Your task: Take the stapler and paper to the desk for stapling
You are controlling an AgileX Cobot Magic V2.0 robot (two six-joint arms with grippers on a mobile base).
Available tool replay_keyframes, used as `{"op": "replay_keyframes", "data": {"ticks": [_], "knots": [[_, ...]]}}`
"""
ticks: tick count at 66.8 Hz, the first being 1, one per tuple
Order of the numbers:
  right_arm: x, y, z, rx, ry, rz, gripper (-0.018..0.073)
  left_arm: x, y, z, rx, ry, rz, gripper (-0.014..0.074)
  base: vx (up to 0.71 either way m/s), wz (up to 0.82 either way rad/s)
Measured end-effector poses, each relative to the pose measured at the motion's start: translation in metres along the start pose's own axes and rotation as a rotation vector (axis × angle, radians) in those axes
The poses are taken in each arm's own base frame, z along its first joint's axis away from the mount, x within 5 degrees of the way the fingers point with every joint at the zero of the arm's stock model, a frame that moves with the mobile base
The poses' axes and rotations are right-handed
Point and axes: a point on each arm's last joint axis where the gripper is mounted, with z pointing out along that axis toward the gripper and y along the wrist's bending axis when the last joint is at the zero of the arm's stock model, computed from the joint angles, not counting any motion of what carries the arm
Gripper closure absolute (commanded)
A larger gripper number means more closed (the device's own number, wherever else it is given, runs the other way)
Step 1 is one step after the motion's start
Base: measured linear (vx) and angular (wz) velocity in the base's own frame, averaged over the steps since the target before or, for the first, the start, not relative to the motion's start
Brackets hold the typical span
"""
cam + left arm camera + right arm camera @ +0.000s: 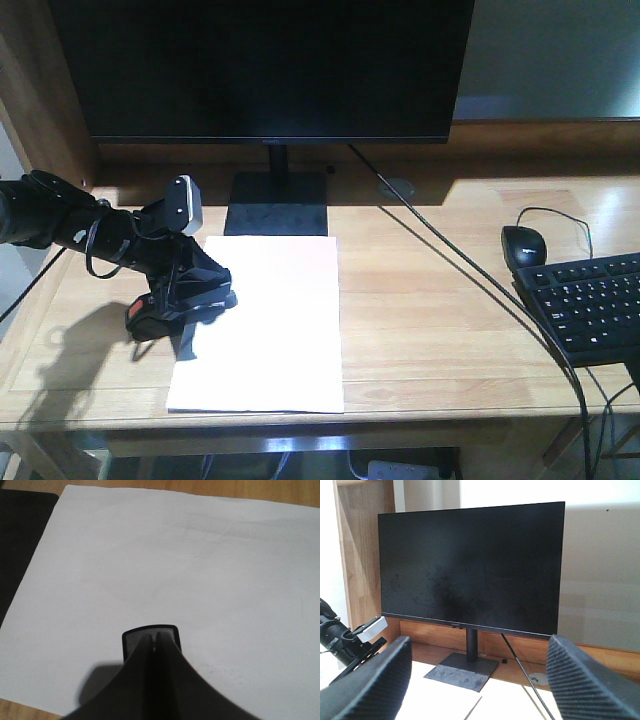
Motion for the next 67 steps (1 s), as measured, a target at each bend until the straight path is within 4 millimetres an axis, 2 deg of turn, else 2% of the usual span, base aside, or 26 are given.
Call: {"op": "replay_keyframes", "data": {"ticks": [16, 27, 35, 44, 56, 67], "knots": [[0.000, 0.000, 0.000, 0.000, 0.000, 0.000, 0.0031, -0.004, 0.000, -0.005, -0.006, 0.008, -0.021, 0.0603, 0.00, 0.00], [0.000, 0.000, 0.000, 0.000, 0.000, 0.000, 0.0031, -0.021, 0.002, -0.029, -0.067, 0.051, -0.053, 0.0603, 0.00, 0.00], [0.000, 0.000, 0.000, 0.000, 0.000, 0.000, 0.0031, -0.044, 0.009, -0.059, -0.160, 0.085, -0.137, 0.0603, 0.00, 0.00], [0.000, 0.000, 0.000, 0.000, 0.000, 0.000, 0.0031, -0.072, 0.014, -0.101, -0.271, 0.149, -0.245, 0.0603, 0.00, 0.00], [0.000, 0.000, 0.000, 0.000, 0.000, 0.000, 0.0031, -0.103, 0.006, -0.157, -0.388, 0.241, -0.463, 0.0603, 0.00, 0.00], [0.000, 0.000, 0.000, 0.000, 0.000, 0.000, 0.0031, -0.127, -0.008, -0.195, -0.478, 0.209, -0.665, 0.0603, 0.00, 0.00]]}}
